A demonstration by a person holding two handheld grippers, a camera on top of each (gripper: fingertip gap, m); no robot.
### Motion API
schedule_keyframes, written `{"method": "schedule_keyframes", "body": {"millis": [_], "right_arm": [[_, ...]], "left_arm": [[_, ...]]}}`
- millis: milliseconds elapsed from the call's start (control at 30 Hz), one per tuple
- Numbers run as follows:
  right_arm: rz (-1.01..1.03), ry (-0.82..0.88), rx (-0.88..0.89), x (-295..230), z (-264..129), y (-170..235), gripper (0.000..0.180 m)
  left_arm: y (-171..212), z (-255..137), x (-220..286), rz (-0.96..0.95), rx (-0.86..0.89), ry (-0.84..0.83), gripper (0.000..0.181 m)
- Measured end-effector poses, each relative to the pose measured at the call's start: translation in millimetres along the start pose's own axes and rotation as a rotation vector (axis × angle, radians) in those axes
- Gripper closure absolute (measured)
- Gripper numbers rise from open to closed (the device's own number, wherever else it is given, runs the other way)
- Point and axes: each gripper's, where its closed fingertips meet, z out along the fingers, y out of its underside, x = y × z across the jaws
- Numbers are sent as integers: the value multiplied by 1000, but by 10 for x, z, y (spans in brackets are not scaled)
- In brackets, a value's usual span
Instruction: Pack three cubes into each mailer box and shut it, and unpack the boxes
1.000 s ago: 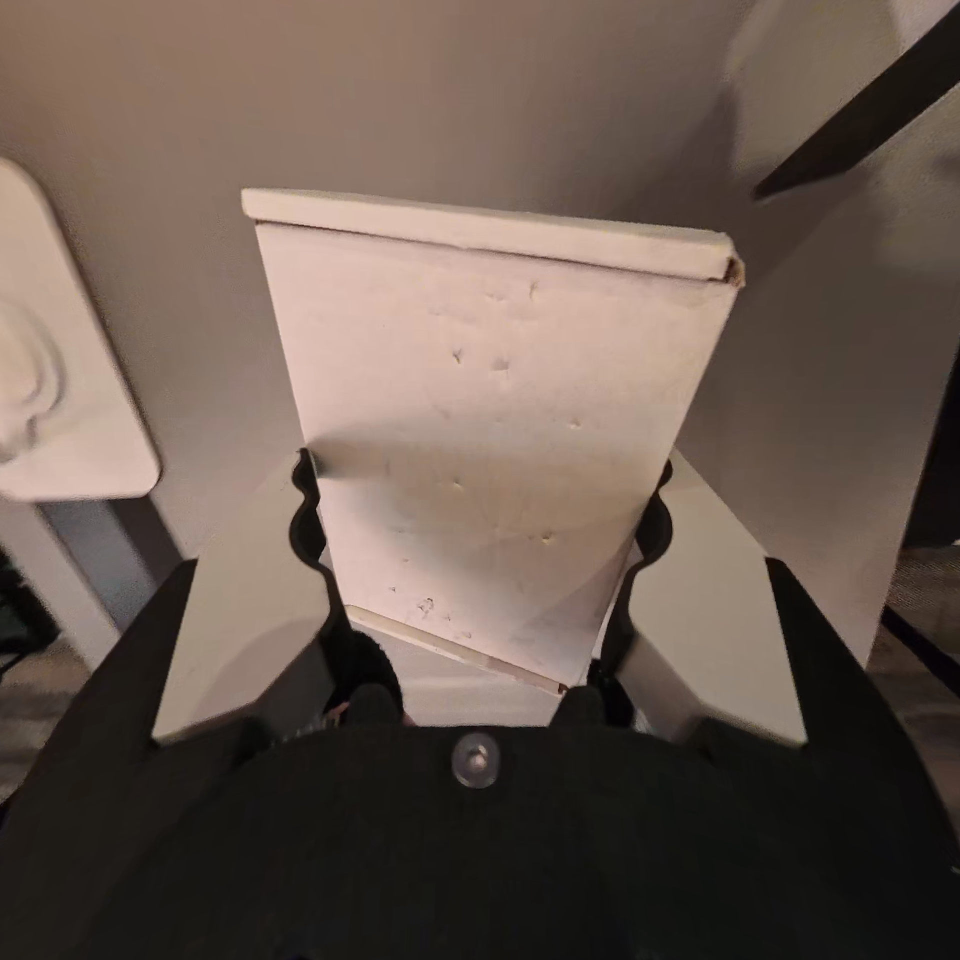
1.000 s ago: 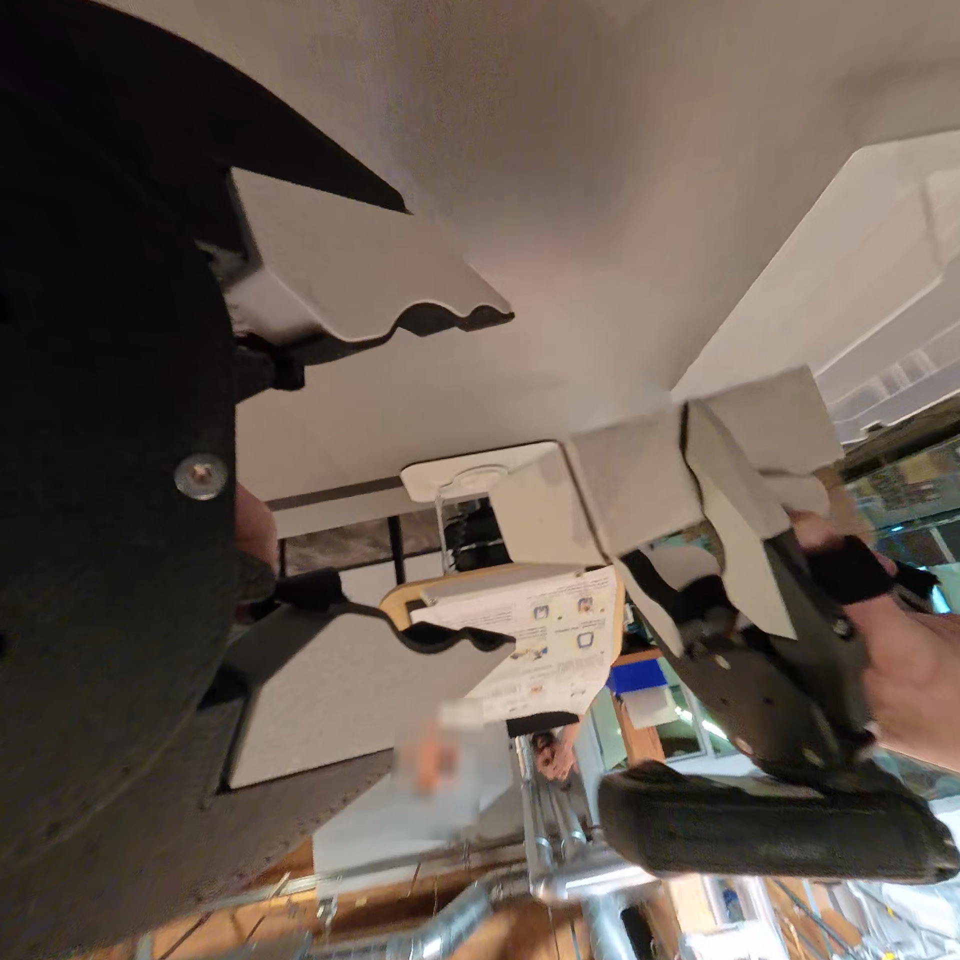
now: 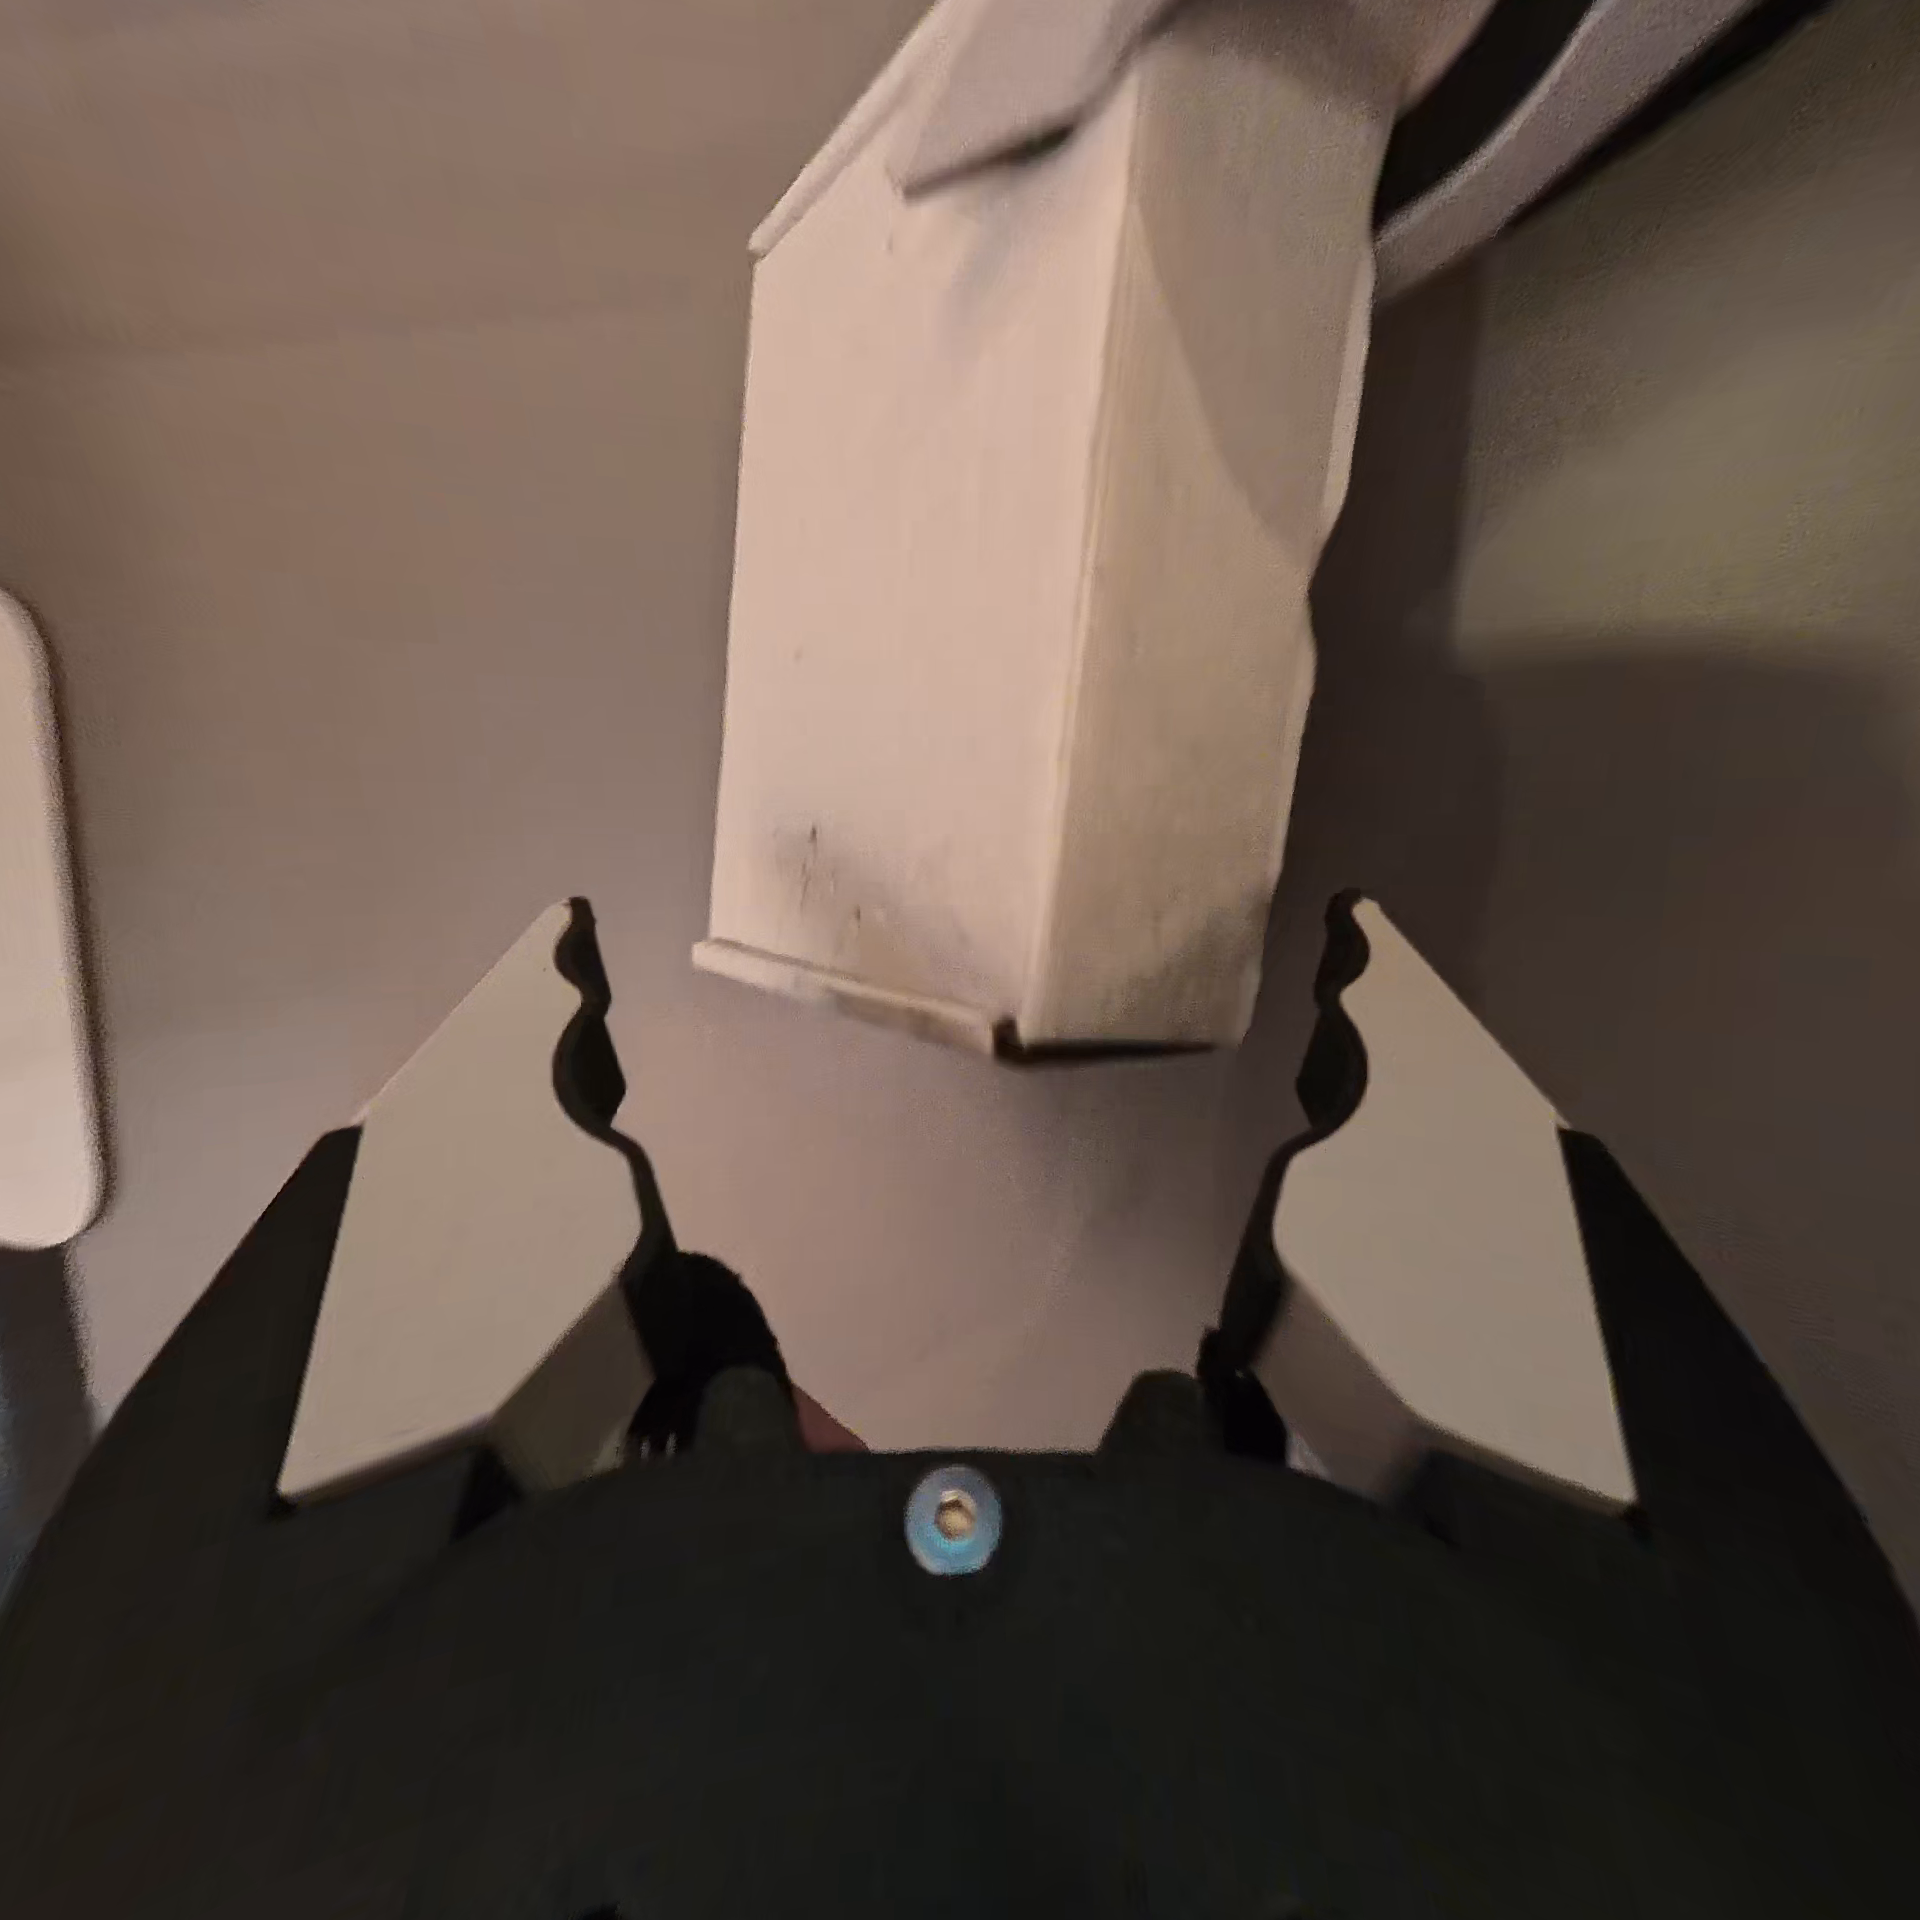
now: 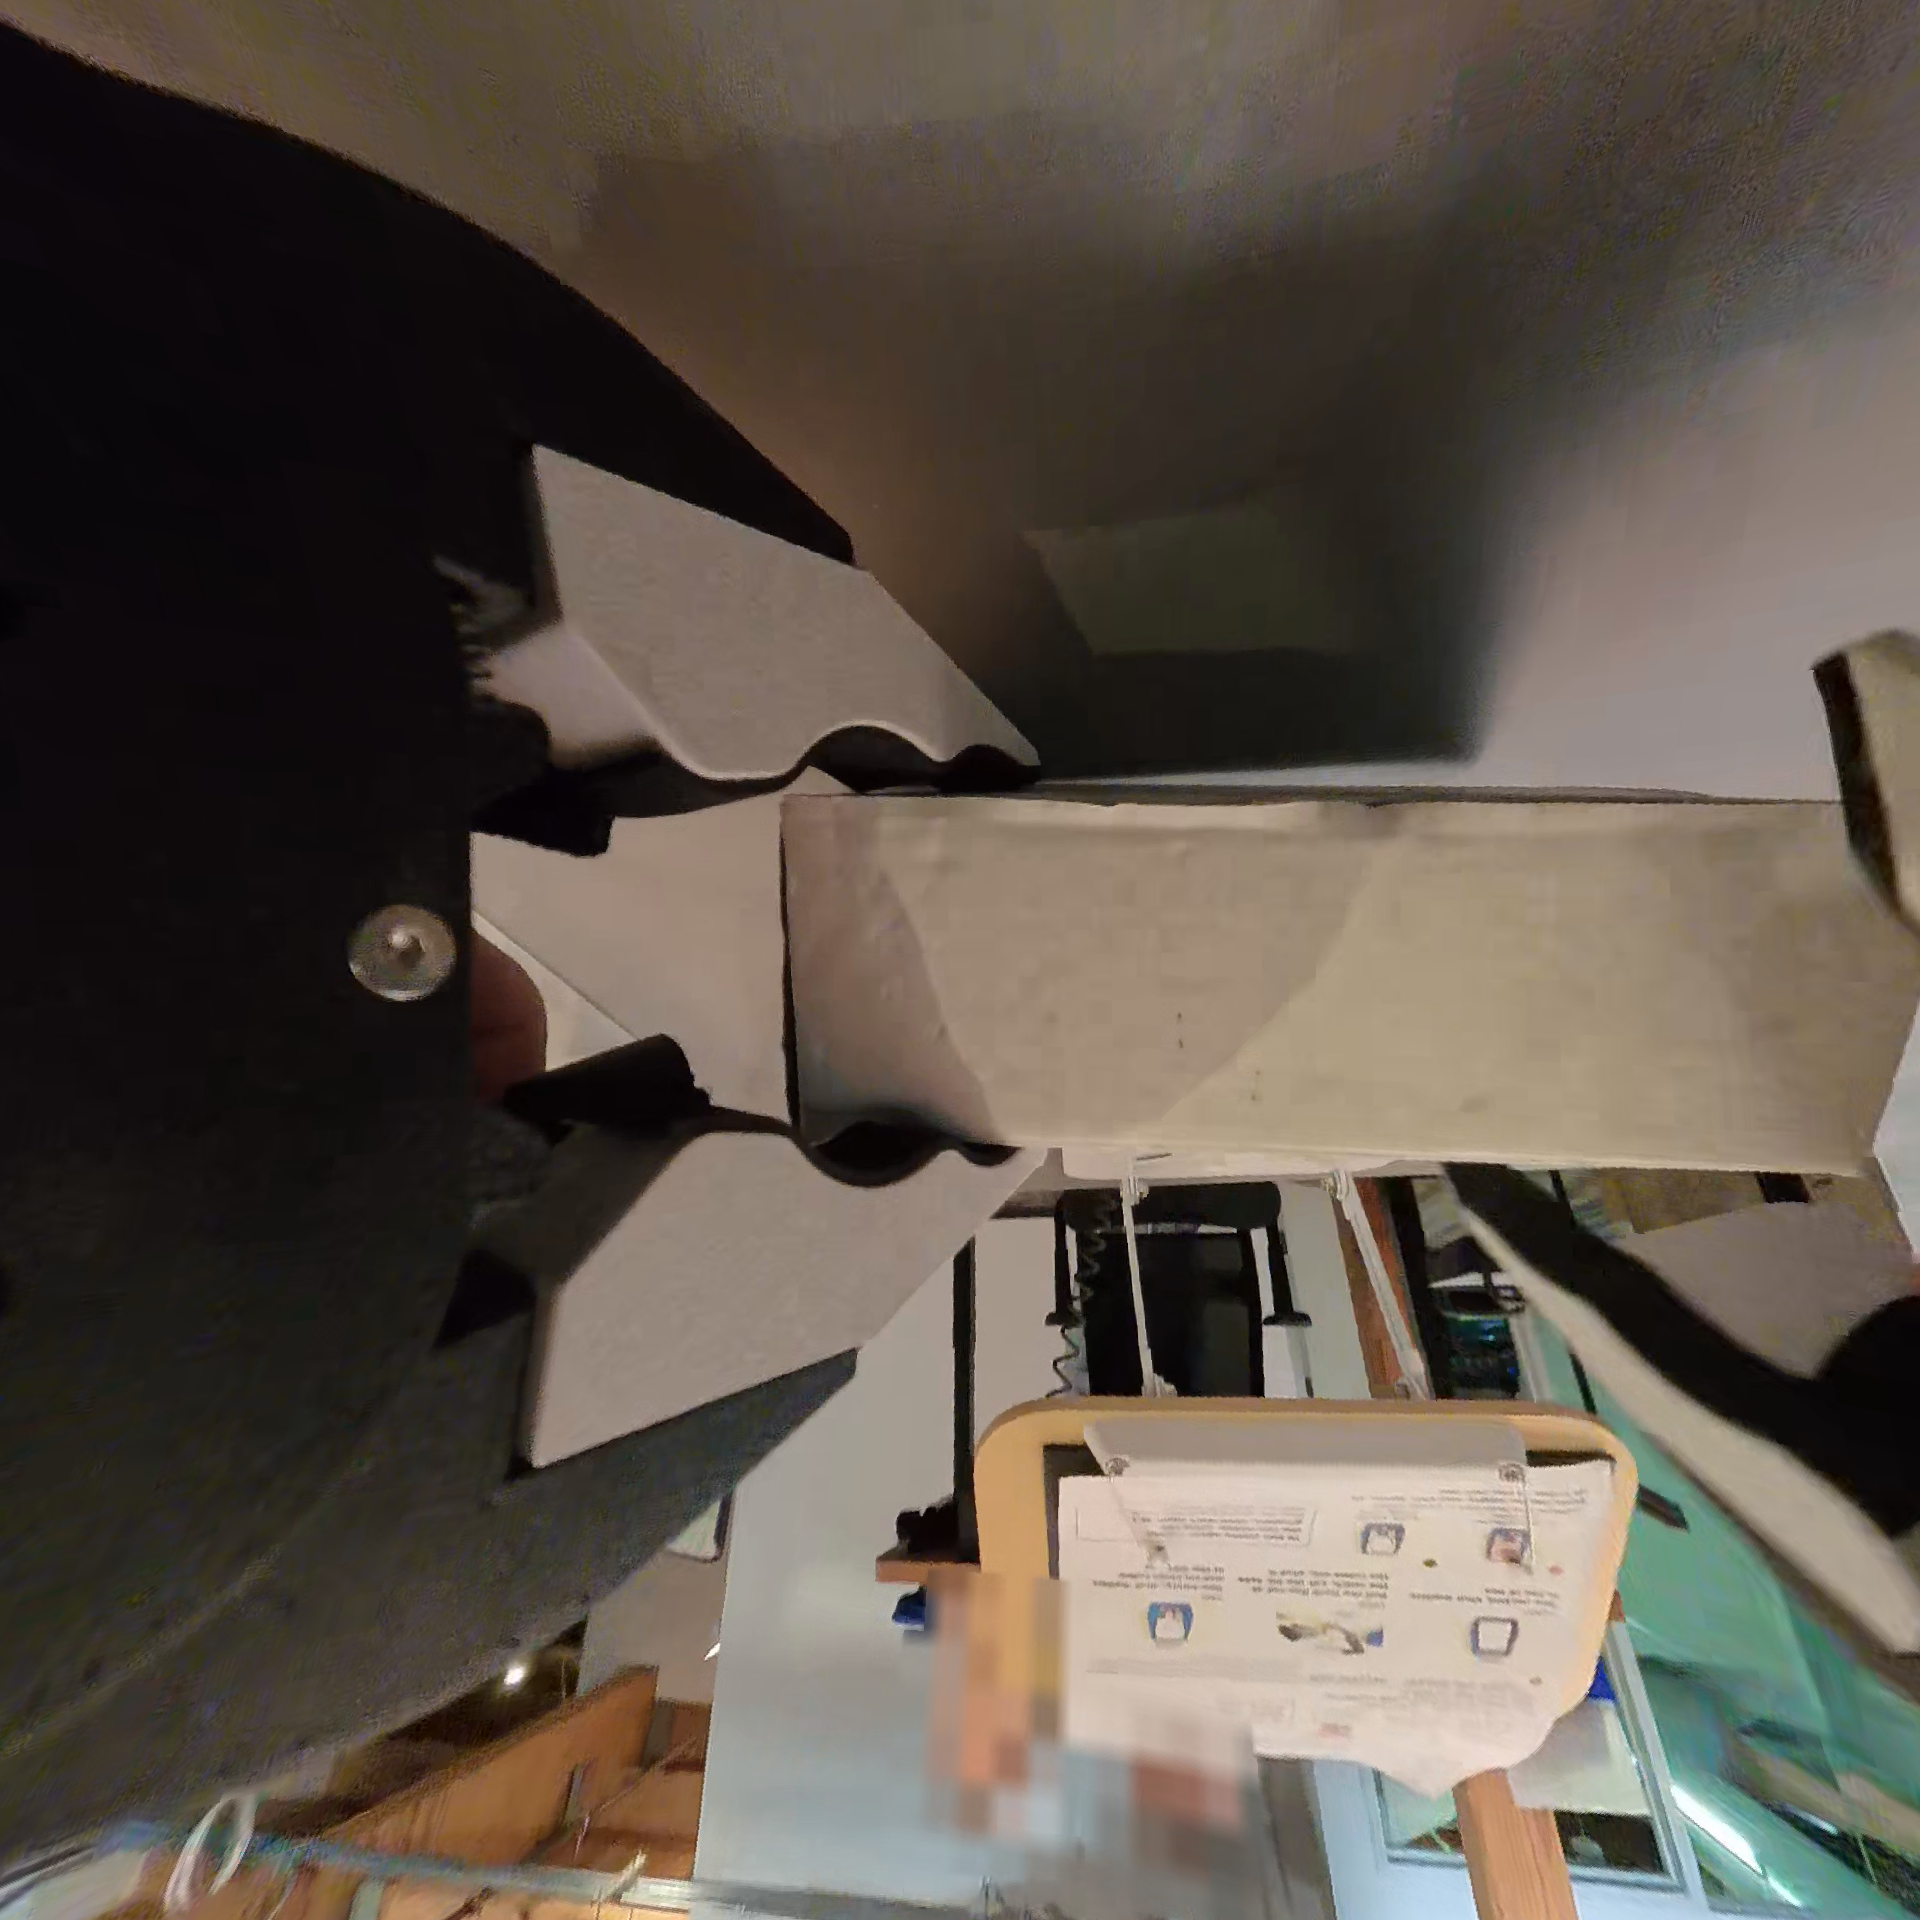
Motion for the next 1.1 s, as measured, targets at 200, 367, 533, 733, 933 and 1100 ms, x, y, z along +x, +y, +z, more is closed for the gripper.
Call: {"method": "schedule_keyframes", "body": {"millis": [200,367,533,733,933,1100], "right_arm": [[22,-77,57,29,-4,36,117],[73,-132,106,72,2,68,117],[54,-143,50,69,-1,80,107],[-44,-24,112,122,-194,-271,130],[-31,1,155,37,-249,-331,161],[14,-23,201,17,-300,-373,180]], "left_arm": [[77,138,8,188,76,-291,67],[-98,226,-147,123,314,-404,101],[-126,335,-155,129,366,-396,106],[-123,348,-182,113,338,-360,108],[-116,353,-195,115,326,-337,108],[-101,358,-206,134,297,-341,109]]}}
